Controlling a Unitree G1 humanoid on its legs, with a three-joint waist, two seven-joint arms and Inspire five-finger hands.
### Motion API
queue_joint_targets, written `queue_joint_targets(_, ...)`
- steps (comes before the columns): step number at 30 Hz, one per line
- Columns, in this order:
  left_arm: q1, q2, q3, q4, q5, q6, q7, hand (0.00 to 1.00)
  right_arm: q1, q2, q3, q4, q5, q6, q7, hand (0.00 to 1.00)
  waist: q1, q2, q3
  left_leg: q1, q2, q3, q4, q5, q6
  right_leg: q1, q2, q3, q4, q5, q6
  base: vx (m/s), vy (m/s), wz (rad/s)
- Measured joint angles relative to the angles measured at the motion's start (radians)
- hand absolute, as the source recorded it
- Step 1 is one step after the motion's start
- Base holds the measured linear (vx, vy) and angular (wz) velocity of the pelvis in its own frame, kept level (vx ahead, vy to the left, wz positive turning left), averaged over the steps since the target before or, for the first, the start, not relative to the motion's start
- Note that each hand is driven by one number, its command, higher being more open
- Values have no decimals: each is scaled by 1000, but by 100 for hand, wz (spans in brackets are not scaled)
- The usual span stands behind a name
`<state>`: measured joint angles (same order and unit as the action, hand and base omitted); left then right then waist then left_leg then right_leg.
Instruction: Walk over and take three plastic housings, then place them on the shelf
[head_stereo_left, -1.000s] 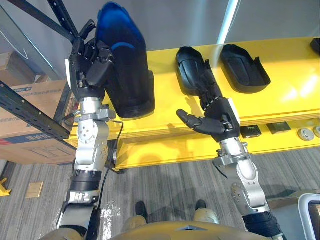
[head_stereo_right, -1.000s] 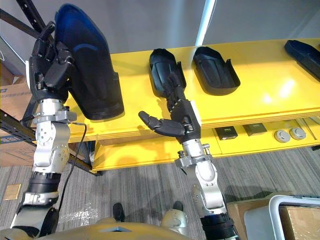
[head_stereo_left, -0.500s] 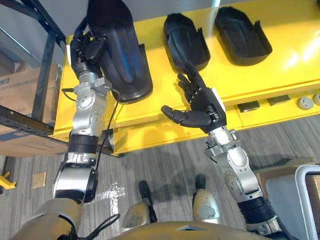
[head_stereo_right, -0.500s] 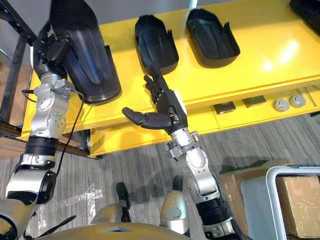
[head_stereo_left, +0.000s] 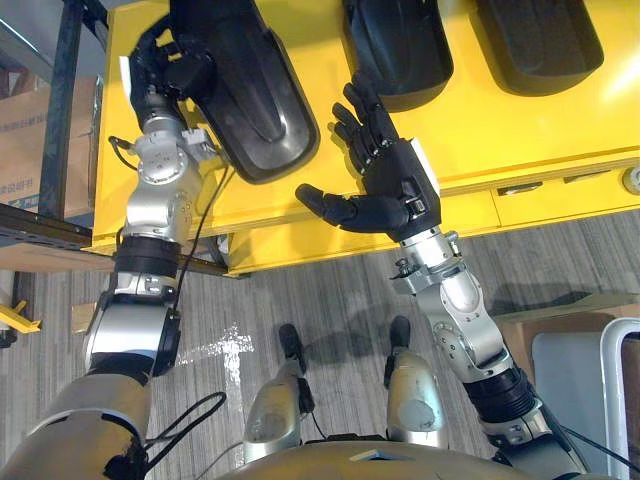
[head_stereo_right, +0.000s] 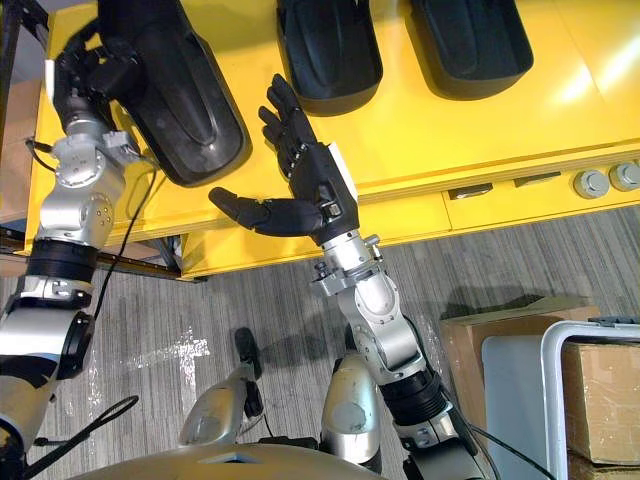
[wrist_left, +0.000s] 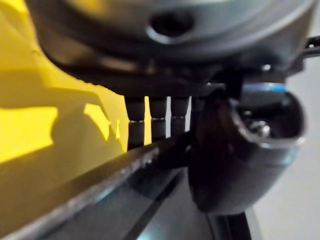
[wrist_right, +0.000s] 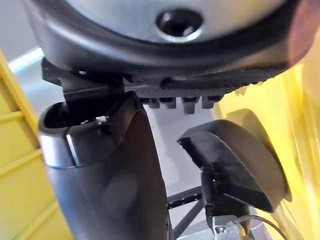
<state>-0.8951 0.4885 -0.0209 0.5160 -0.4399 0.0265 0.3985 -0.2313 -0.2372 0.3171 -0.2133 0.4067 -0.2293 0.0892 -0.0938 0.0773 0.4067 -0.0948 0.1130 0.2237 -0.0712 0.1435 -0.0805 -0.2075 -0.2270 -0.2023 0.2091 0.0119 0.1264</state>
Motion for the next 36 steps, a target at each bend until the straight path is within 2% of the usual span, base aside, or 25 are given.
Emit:
queue_joint_targets(5, -14, 12, 0, 10, 58, -3, 100, 100, -1, 1, 17, 0, 0, 1, -13, 100, 6, 0, 15, 0, 0, -1, 4, 1, 0, -2, -1, 0, 8, -3, -4, 0, 0, 0)
queue_joint_targets(12, -55, 29, 0, 48, 56, -6, 85, 100, -1, 11, 33, 0, -1, 3, -27, 100, 9, -2, 24, -1, 1, -1, 16, 1, 0, -8, -4, 3, 29, -8, -10, 0, 0, 0)
queue_joint_targets(21, -60, 32, -59, -3, 51, 16, -29, 100, -1, 18, 13, 0, 0, 5, -37, 100, 8, -2, 24, 1, 1, 1, 17, 7, 2, -11, -5, 4, 44, -8, -11, 0, 0, 0)
queue_joint_targets(24, -60, 32, -63, -78, 51, 5, -33, 100, 0, 19, 5, 0, -1, 5, -35, 100, 8, -2, 23, 8, 1, 1, 16, 8, 1, -8, -5, 6, 48, -8, -11, 0, 0, 0)
queue_joint_targets(28, -60, 51, -63, -241, 60, -57, -5, 100, 5, 18, -11, 0, -46, -2, -30, 100, 8, -3, 22, 45, 1, 0, 9, 8, 1, 27, -5, 5, 47, -11, -14, 0, 0, 0)
queue_joint_targets(31, -60, 114, -58, -380, 199, -97, 49, 100, 8, -1, -37, 0, -50, -25, -32, 100, 10, -3, 18, 82, 0, 1, -4, 9, 0, 61, -5, -1, 47, -17, -10, -5, 0, 1)
queue_joint_targets(34, -38, 159, -6, -459, 359, -115, 106, 100, 25, -32, -99, 0, -47, -36, -31, 100, 12, -4, -33, 95, 1, -10, -11, 10, -2, 88, -7, -19, 31, -23, -2, -4, -1, 11)
queue_joint_targets(36, 30, 159, 67, -516, 372, -120, 115, 100, 35, -47, -127, 0, -48, -36, -28, 100, 12, -4, -77, 106, 1, -13, -11, 7, -4, 111, -7, -27, 14, -20, 3, 49, 5, 10)
